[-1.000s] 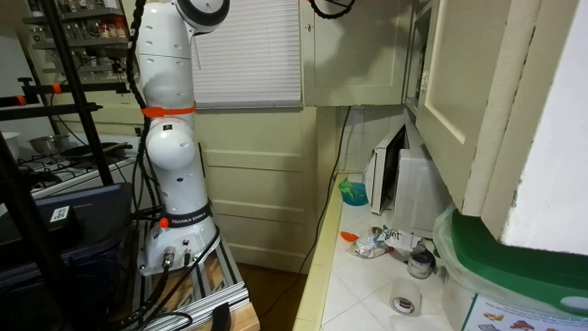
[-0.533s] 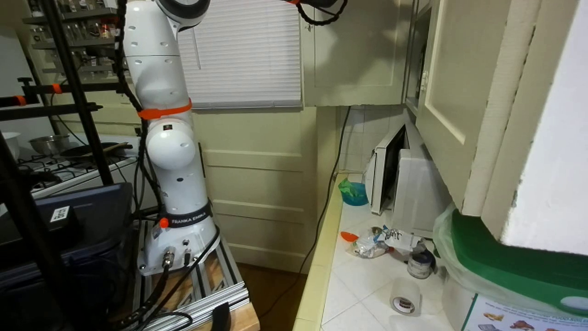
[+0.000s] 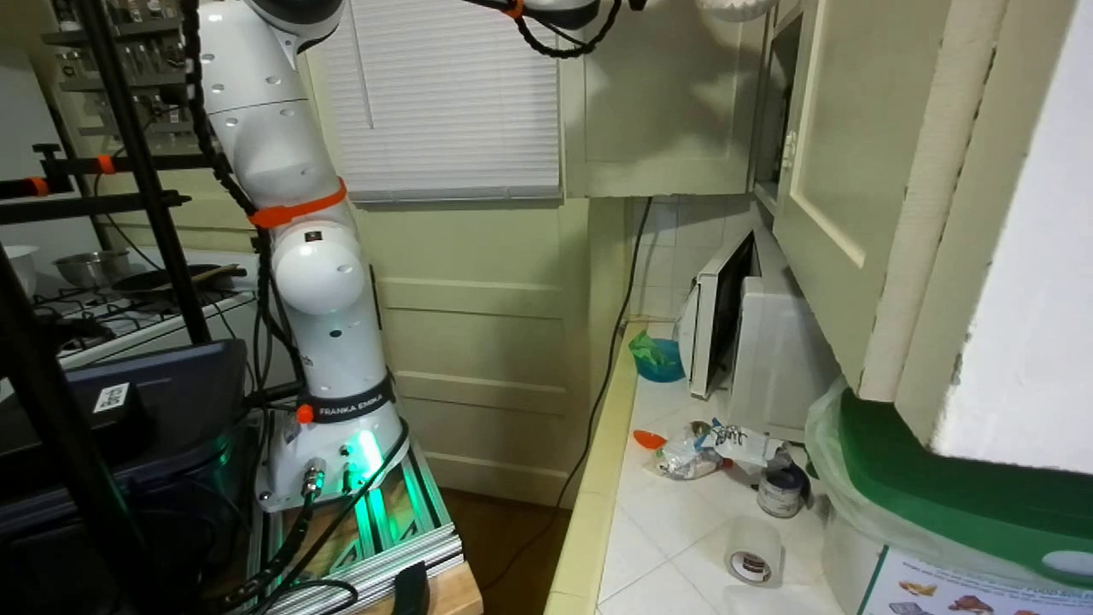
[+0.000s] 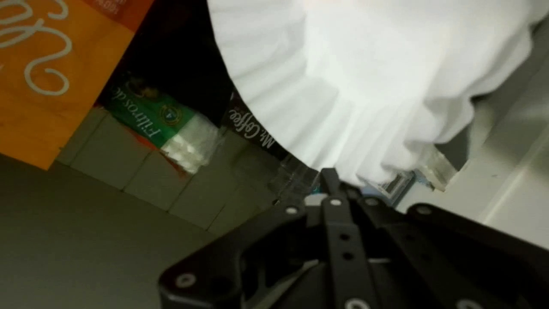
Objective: Move the cupcake liners to the bottom shelf
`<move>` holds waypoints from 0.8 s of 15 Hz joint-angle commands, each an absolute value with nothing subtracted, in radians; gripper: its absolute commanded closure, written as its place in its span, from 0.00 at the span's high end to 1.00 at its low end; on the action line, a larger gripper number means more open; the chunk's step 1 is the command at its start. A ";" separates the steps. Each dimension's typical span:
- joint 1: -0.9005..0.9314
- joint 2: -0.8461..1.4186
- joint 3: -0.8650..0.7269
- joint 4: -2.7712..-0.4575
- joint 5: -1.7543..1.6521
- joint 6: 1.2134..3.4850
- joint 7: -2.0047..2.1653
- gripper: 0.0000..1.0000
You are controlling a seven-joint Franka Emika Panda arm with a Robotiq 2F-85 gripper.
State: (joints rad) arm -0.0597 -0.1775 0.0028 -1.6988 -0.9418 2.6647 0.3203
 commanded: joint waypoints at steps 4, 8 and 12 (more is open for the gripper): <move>-0.029 -0.278 -0.007 -1.862 -0.810 2.632 0.243 0.00; -0.046 -0.272 0.012 -1.881 -0.720 2.580 0.204 0.00; -0.065 -0.244 0.022 -1.861 -0.728 2.517 0.225 0.00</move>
